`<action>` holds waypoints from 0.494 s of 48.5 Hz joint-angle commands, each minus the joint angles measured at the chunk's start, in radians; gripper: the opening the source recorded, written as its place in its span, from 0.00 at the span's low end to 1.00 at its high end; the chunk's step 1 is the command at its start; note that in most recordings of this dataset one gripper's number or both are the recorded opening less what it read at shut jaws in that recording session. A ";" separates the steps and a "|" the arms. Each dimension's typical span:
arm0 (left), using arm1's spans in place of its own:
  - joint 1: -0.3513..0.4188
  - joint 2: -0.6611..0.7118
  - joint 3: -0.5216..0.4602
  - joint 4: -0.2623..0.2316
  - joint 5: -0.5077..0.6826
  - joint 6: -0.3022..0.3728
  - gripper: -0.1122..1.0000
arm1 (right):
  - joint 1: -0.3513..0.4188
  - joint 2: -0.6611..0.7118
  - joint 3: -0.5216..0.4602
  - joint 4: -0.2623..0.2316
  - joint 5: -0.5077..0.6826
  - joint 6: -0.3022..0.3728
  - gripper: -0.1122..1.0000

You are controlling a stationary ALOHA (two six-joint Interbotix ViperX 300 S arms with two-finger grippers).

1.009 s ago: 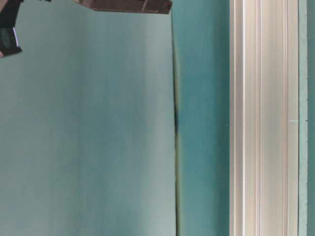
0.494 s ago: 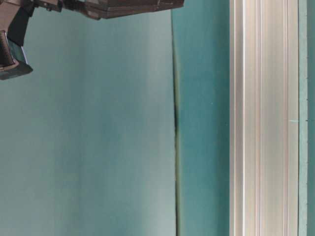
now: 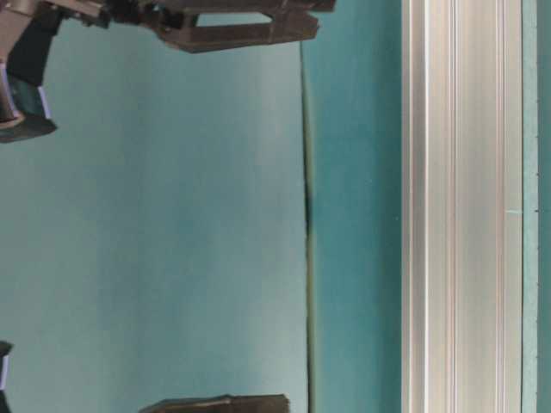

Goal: Lift the metal rail with both hands.
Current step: 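Lower both open grippers around the rail and close on it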

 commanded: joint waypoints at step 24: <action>0.000 0.060 0.029 0.002 -0.083 0.002 0.99 | 0.008 0.038 0.049 -0.011 -0.084 -0.005 0.96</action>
